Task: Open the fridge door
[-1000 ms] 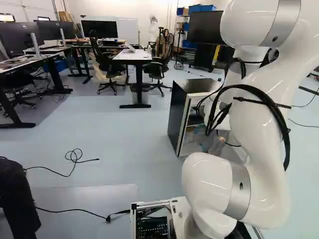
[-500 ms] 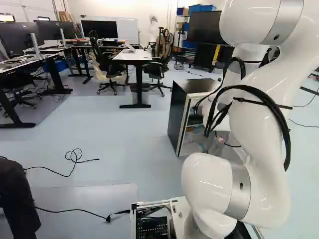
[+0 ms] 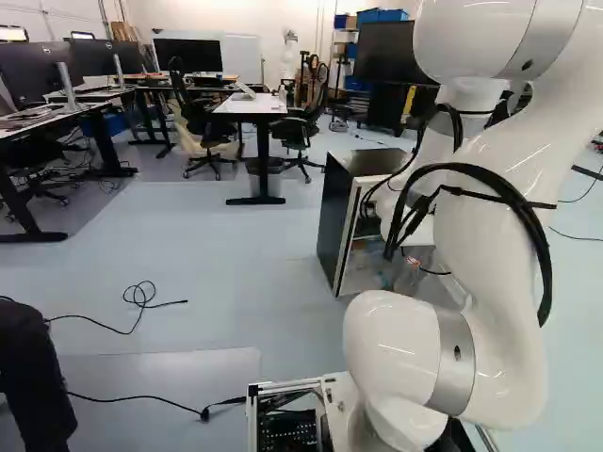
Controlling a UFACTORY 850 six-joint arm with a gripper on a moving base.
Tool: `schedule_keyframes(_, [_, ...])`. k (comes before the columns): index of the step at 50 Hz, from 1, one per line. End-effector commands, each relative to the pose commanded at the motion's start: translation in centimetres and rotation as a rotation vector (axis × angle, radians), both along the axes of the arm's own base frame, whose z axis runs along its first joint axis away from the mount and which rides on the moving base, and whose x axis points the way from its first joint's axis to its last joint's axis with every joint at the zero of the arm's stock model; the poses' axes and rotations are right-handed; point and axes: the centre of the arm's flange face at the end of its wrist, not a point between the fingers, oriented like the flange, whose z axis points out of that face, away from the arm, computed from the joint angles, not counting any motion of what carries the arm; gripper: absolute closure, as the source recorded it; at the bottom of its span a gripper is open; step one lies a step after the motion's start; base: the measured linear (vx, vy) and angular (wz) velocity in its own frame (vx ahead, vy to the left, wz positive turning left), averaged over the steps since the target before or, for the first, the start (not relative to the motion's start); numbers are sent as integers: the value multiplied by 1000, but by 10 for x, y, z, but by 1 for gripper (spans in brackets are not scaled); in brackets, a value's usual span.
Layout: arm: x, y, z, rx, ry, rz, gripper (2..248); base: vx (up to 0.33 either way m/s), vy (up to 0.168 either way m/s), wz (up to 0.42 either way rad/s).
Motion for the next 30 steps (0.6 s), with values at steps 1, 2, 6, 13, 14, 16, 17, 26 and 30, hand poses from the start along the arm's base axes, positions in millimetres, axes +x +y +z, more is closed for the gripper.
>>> schedule_keyframes(1, [0,1,1,1,0,7,3,0,0,0])
schedule_keyframes(2, [1,2,1,1,-1,15,3,0,0,0])
schedule_keyframes(6, [2,8,4,5,-3,47,3,0,0,0])
schedule_keyframes(13, [5,19,9,10,-5,109,3,0,0,0])
schedule_keyframes(14, [5,20,10,11,-5,119,3,0,0,0])
schedule_keyframes(16, [6,24,11,13,-6,138,3,0,0,0])
schedule_keyframes(17, [6,25,12,13,-6,148,3,0,0,0])
schedule_keyframes(26, [9,43,19,20,-8,246,3,0,0,0])
schedule_keyframes(30, [10,51,23,23,-7,295,3,0,0,0])
